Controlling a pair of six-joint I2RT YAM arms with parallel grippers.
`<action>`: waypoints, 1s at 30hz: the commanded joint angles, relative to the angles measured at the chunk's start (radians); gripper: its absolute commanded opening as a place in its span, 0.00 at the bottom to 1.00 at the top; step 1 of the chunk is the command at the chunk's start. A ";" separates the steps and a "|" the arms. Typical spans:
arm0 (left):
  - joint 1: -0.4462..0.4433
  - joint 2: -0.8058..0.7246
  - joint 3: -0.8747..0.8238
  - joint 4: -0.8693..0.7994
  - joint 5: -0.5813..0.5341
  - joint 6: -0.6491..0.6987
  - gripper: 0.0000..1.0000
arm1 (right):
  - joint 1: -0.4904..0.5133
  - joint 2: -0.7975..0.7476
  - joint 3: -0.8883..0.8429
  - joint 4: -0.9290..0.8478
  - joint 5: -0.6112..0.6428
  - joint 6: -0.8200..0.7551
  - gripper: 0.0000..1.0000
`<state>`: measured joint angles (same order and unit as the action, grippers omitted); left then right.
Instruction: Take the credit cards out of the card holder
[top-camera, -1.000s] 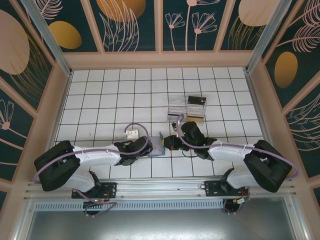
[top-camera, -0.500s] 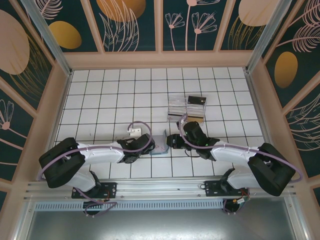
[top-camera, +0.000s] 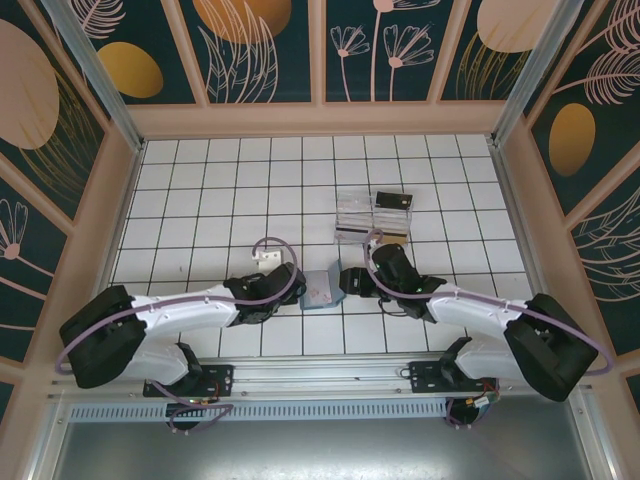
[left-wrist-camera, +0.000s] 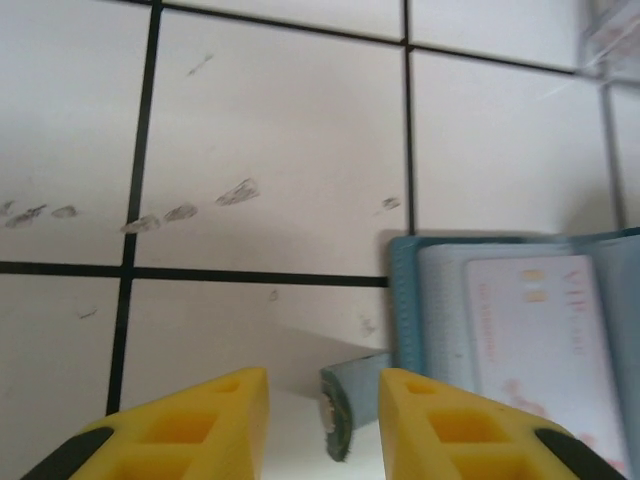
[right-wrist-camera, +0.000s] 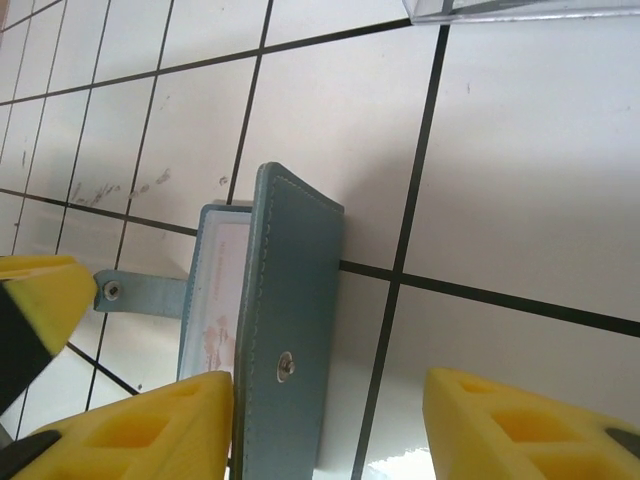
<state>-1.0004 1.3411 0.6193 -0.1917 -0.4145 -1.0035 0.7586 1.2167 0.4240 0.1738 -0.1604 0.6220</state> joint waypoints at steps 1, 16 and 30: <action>0.004 -0.045 0.025 0.003 0.041 0.037 0.36 | -0.007 -0.035 0.004 -0.001 -0.020 -0.025 0.52; 0.004 0.035 0.011 0.144 0.120 0.055 0.31 | 0.000 0.013 0.005 0.073 -0.103 -0.021 0.46; 0.002 0.101 0.082 0.177 0.168 0.086 0.33 | 0.030 0.002 0.014 0.064 -0.078 -0.027 0.56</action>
<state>-1.0004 1.4338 0.6563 -0.0368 -0.2607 -0.9424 0.7811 1.2556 0.4374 0.2203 -0.2481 0.6075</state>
